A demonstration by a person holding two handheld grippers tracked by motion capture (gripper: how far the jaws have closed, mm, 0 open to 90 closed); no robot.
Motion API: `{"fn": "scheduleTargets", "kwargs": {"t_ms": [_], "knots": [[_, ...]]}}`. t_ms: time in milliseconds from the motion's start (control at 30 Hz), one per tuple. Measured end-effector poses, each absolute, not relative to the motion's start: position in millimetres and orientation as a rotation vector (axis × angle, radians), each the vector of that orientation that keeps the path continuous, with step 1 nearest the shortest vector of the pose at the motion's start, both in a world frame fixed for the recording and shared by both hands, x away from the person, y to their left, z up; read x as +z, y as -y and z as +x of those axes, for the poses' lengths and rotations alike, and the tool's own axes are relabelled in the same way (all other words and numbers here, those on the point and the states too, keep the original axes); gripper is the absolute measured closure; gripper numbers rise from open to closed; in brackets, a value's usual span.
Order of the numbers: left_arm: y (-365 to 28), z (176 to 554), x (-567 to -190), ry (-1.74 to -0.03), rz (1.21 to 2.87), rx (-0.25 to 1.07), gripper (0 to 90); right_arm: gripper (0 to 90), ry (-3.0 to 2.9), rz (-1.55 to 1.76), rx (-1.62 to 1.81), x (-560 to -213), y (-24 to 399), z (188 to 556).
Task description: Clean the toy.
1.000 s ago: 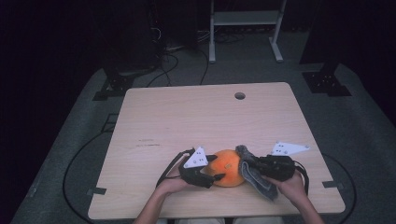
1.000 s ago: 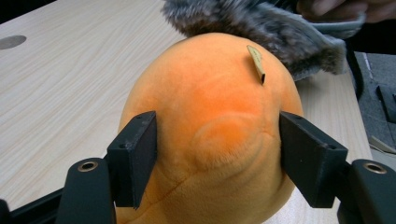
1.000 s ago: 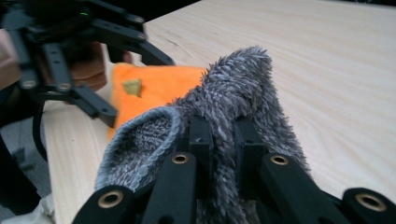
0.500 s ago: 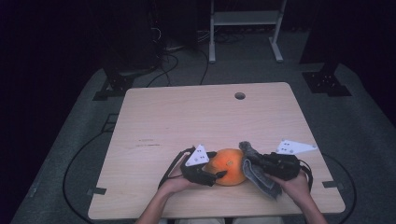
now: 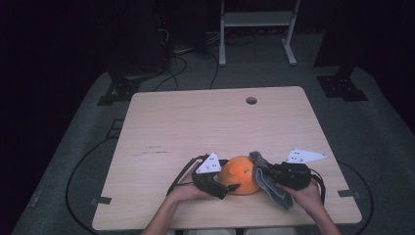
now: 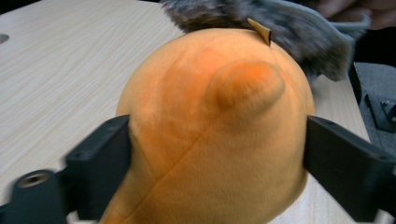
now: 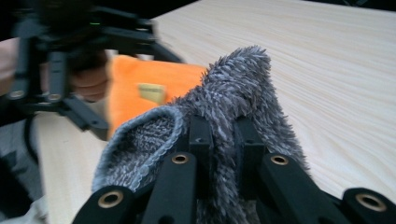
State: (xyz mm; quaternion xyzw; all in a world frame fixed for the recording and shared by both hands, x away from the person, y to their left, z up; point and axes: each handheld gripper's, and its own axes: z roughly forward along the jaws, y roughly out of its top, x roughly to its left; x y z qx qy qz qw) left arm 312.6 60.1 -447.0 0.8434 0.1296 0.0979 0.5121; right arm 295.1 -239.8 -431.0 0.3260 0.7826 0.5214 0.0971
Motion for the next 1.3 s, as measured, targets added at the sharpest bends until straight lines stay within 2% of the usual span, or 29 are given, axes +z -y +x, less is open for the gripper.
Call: {"fn": "scheduleTargets", "kwargs": {"t_ms": [67, 133, 267, 433, 633, 767, 900, 1000, 1133, 1233, 1300], "knots": [[-59, 308, -443, -0.303, 2.021, 0.289, 27.9, 80.1, -2.293, 1.021, 1.524, -435, 245, 298], [-57, 304, -437, -0.315, 2.003, 0.309, 32.8, 80.1, -2.279, 1.056, 1.507, -437, 249, 300], [-57, 301, -420, -0.372, 2.008, 0.324, 34.9, 80.2, -2.235, 1.071, 1.527, -426, 258, 297], [-54, 298, -411, -0.401, 2.037, 0.313, 34.8, 80.1, -2.232, 0.839, 1.656, -391, 234, 273], [-48, 288, -403, -0.415, 2.039, 0.266, 34.2, 80.1, -2.273, 0.771, 1.595, -389, 208, 264], [-46, 292, -412, -0.379, 2.016, 0.243, 21.5, 80.2, -2.302, 0.881, 1.591, -414, 217, 274], [-60, 301, -413, -0.404, 1.961, 0.193, 11.6, 80.2, -2.286, 0.919, 1.594, -419, 226, 278], [-70, 308, -420, -0.457, 1.925, 0.175, 10.9, 80.2, -2.283, 0.941, 1.614, -422, 230, 280], [-69, 315, -433, -0.473, 1.932, 0.04, 8.6, 80.2, -2.286, 0.952, 1.622, -424, 232, 281], [-67, 314, -438, -0.465, 1.921, 0.029, 8.9, 80.1, -2.284, 0.972, 1.631, -425, 235, 282], [-65, 311, -439, -0.465, 1.913, 0.053, 19.1, 80.1, -2.275, 1.002, 1.654, -424, 236, 282]]}}
